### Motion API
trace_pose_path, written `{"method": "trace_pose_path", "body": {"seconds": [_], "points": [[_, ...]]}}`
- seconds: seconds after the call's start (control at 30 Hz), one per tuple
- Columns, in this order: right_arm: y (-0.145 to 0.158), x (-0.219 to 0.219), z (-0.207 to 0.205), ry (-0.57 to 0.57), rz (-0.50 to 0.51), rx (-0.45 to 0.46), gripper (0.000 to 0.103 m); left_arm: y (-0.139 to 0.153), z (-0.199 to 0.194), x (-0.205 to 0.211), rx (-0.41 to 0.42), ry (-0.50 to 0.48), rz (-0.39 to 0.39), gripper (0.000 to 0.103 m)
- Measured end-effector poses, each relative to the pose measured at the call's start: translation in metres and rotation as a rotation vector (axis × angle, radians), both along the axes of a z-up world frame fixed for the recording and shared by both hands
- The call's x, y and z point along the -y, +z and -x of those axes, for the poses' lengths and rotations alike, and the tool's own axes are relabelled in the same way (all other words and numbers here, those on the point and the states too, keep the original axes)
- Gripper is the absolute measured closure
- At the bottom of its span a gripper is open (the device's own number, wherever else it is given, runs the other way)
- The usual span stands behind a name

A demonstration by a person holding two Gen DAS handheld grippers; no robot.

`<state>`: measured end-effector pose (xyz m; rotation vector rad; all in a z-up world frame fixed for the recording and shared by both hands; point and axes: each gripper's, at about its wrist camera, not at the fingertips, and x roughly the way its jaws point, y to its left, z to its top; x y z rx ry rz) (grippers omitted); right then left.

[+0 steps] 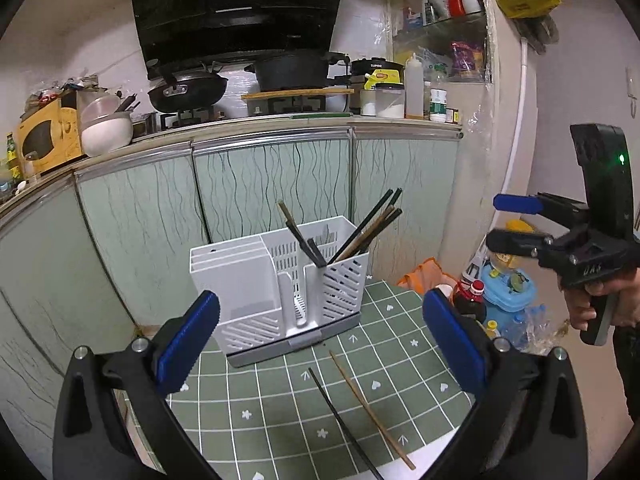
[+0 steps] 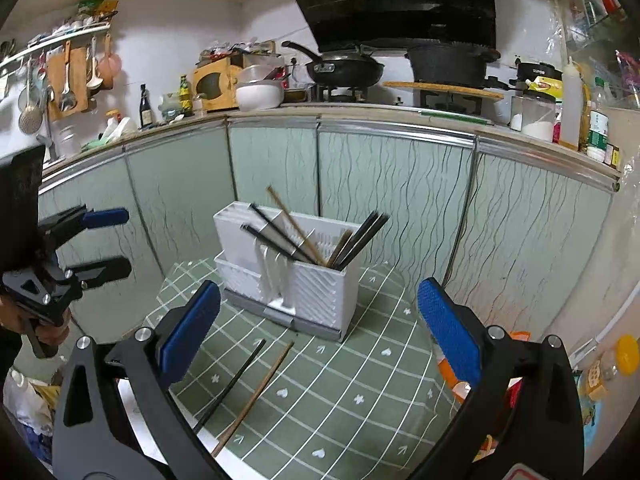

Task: Organize utensils
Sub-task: 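Withdraw both open tools from the holder back over the last two chopsticks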

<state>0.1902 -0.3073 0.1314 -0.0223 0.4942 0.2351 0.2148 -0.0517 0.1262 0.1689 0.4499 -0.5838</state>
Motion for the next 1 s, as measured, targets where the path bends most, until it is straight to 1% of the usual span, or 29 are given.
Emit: {"method": "trace_pose_path", "body": {"seconds": [0.1,0.27,0.43,0.57,0.73,1.0], "points": [[-0.009,-0.006,0.010,0.002,0.008,0.000,0.008,-0.005,0.009,-0.006,0.006,0.009,0.004,0.004],[-0.024,-0.018,0.025,0.006,0.040,0.000,0.008,-0.017,0.022,-0.011,0.025,0.039,-0.023,0.004],[-0.043,-0.024,0.038,-0.007,0.043,-0.006,0.008,-0.031,0.037,-0.017,0.041,0.069,-0.029,0.004],[-0.062,-0.028,0.045,-0.022,0.043,-0.022,0.008,-0.046,0.047,-0.017,0.058,0.084,-0.054,0.004],[-0.087,-0.031,0.052,-0.042,0.041,-0.042,0.008,-0.069,0.055,-0.016,0.051,0.105,-0.084,0.004],[-0.126,-0.038,0.060,-0.070,0.056,-0.068,0.008,-0.109,0.065,-0.018,0.021,0.144,-0.098,0.004]]}}
